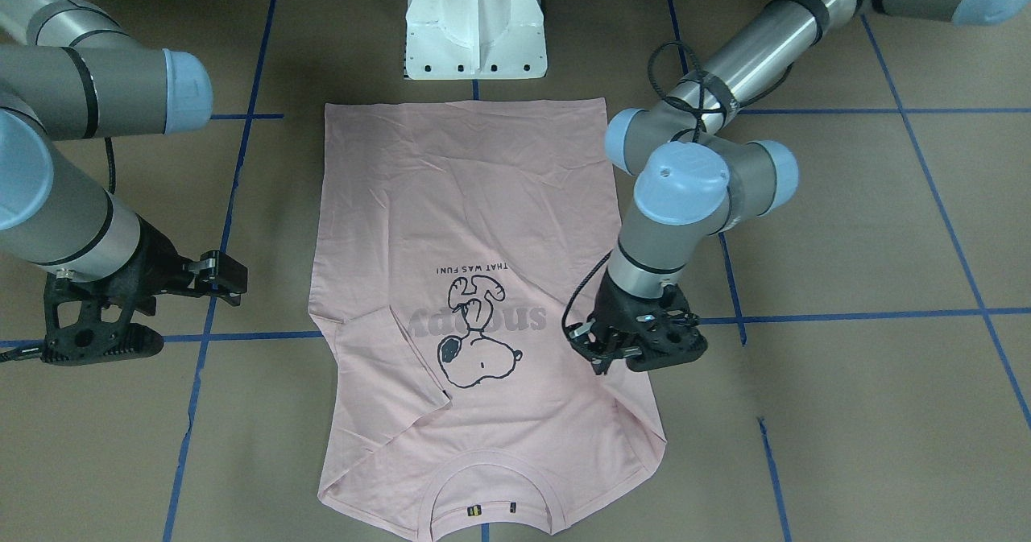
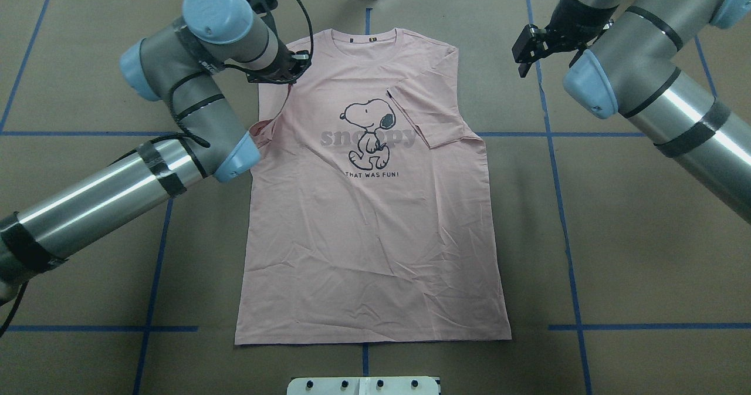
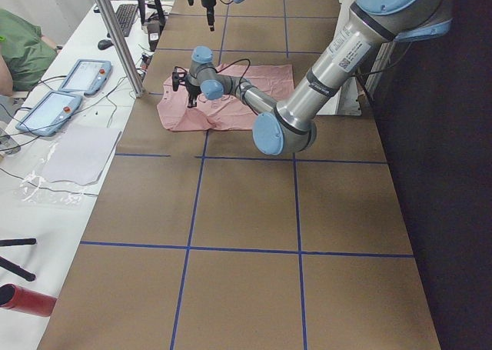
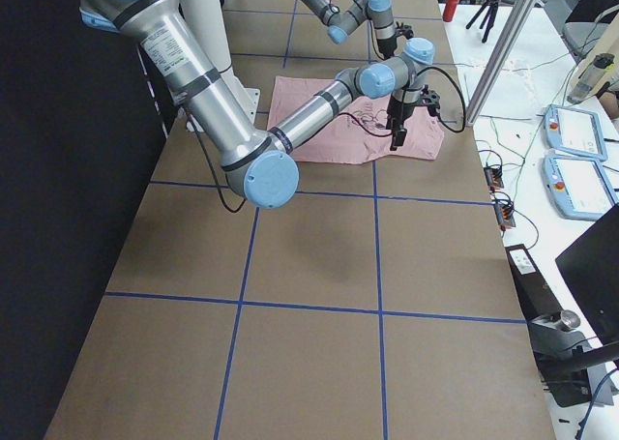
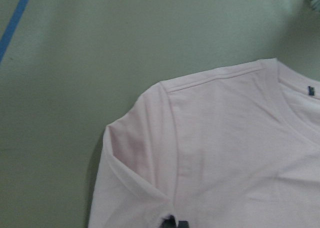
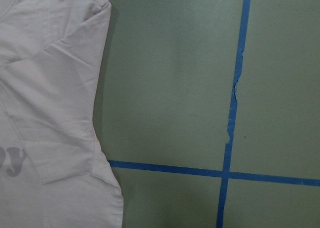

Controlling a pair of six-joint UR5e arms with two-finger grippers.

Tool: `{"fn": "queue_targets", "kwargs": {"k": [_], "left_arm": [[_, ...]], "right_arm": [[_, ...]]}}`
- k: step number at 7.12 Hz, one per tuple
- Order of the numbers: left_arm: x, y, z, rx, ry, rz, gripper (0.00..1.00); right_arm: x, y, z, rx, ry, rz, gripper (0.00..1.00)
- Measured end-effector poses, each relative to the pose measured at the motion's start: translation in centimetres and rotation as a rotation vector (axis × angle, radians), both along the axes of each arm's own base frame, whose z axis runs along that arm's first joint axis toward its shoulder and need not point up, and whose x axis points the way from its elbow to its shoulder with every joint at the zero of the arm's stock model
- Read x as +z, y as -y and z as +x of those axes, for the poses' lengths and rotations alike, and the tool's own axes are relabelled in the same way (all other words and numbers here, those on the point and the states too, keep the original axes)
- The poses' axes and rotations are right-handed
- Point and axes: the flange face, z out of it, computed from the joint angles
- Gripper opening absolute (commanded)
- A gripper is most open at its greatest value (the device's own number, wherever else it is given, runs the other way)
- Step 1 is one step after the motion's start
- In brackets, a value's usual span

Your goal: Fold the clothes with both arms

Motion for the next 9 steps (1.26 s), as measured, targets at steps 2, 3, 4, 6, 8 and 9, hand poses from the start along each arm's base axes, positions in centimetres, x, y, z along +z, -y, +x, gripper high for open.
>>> {"fn": "queue_targets", "kwargs": {"k": [2,3,4,6,8,9], "left_arm": [[-3.0,0.4,2.9,-0.001,-0.016,-0.023,0.99],[-3.5,0.3,3.4,0.004,-0.020,-0.017,1.00],[-3.9,-0.1,3.8,0.012,-0.028,0.002,1.00],[-4.8,-0.9,4.3,0.018,-0.051,0.033,1.00],[-4.1,-2.2,3.1,0.027,-0.061,0.046,1.00],[-2.3,-3.9,1.4,0.043,-0.057,0.052,1.00]], "right_arm": [[0.4,-0.1,0.1,-0.001,-0.002,-0.003,1.00],[0.7,-0.1,0.1,-0.001,-0.002,-0.002,1.00],[0.9,-0.1,0.1,-0.001,-0.002,-0.003,1.00],[1.1,-0.2,0.2,0.001,-0.002,-0.005,1.00],[1.4,-1.0,0.5,0.006,-0.001,-0.007,1.00],[1.8,-2.9,0.9,0.017,0.007,-0.010,1.00]]}}
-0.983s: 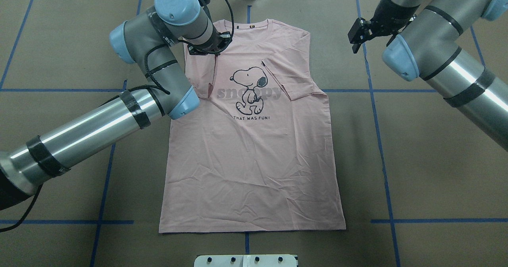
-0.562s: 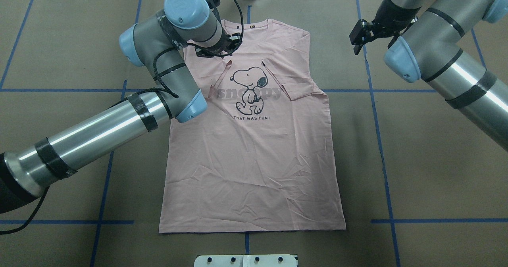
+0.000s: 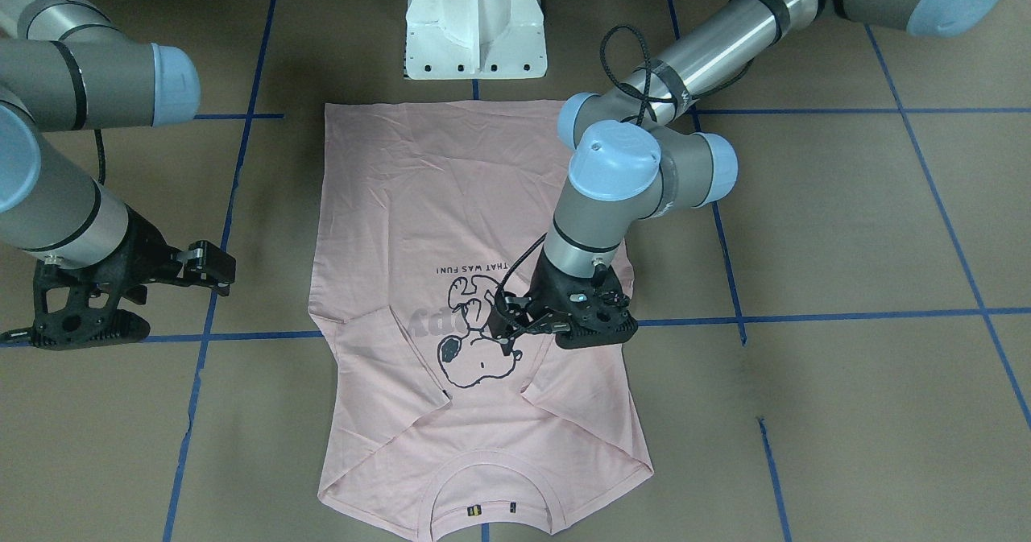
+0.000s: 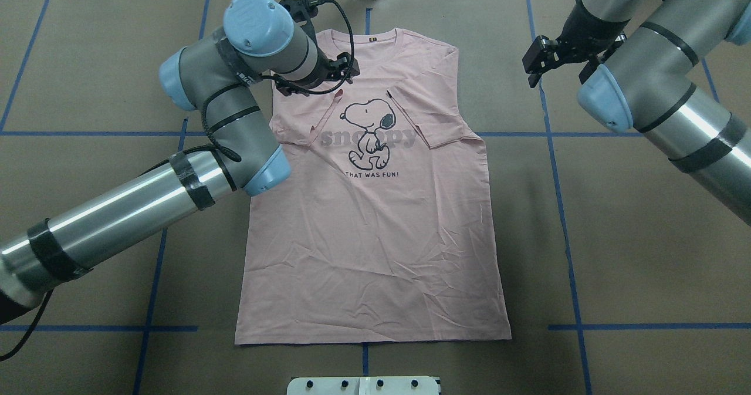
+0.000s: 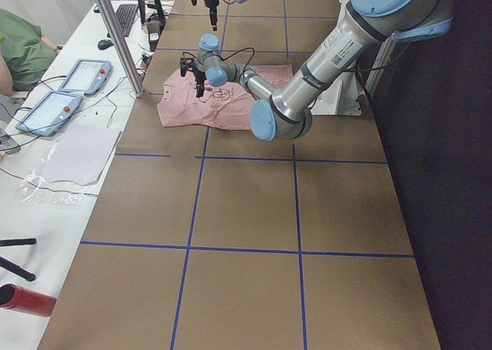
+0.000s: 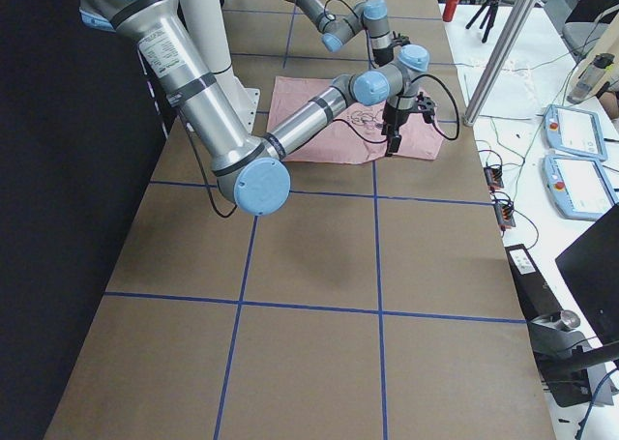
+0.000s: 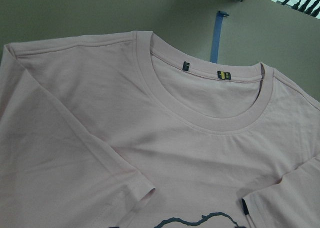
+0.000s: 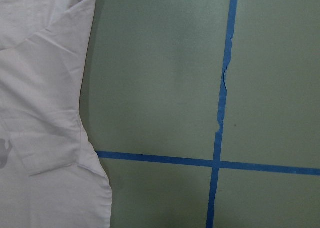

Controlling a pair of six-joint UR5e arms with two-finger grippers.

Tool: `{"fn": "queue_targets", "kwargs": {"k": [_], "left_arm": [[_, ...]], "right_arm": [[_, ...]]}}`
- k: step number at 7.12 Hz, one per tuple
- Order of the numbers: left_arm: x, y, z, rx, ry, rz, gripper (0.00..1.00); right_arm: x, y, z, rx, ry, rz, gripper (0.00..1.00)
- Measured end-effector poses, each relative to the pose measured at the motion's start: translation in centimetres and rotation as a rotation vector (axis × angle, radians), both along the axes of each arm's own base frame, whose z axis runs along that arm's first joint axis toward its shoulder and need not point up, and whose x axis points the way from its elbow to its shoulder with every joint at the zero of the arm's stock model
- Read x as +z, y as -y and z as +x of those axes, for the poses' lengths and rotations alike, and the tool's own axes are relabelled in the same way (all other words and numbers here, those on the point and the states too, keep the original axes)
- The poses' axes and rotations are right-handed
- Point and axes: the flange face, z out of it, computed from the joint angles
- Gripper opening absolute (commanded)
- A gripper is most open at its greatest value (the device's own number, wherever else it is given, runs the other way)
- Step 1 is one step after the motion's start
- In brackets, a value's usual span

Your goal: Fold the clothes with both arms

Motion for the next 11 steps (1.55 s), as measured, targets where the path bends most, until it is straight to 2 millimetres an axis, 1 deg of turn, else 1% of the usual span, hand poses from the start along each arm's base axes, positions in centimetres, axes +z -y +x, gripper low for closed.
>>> {"fn": "queue_targets", "kwargs": {"k": [1,2,3,4,5,6,7,8,9,10,11], "left_arm": [[1.3,-2.4,-2.3,0.035,0.027,0.012,1.00],[1.6,-4.8,-4.9,0.074,0.073,0.035,1.00],[1.9,-7.2,-7.5,0.109,0.112,0.066,1.00],[2.6,-9.2,-9.8,0.132,0.131,0.091,1.00],[3.3,-10.6,-11.1,0.142,0.137,0.101,1.00],[4.0,-11.5,-12.1,0.148,0.141,0.103,1.00],[4.5,-12.1,-12.7,0.150,0.142,0.102,1.00],[4.8,-12.3,-12.9,0.151,0.143,0.100,1.00],[5.0,-12.4,-13.0,0.151,0.145,0.098,1.00],[5.3,-12.5,-13.1,0.151,0.148,0.094,1.00],[5.7,-12.6,-13.3,0.152,0.151,0.091,1.00]], "right_arm": [[0.6,-2.9,-0.2,0.028,0.022,-0.007,1.00],[1.5,-6.1,-1.3,0.076,0.062,-0.008,1.00],[2.3,-10.4,-3.1,0.135,0.094,-0.005,1.00],[2.9,-15.7,-5.1,0.176,0.104,-0.005,1.00],[3.1,-20.7,-7.0,0.197,0.097,-0.009,1.00],[3.0,-25.2,-9.4,0.222,0.084,-0.019,1.00],[3.0,-29.5,-12.4,0.251,0.069,-0.025,0.99],[2.9,-33.3,-15.1,0.272,0.062,-0.026,0.97],[3.4,-36.3,-16.7,0.271,0.049,-0.023,0.97],[4.3,-38.1,-17.7,0.266,0.030,-0.019,0.96],[5.1,-39.0,-18.5,0.257,0.013,-0.018,0.96]]}}
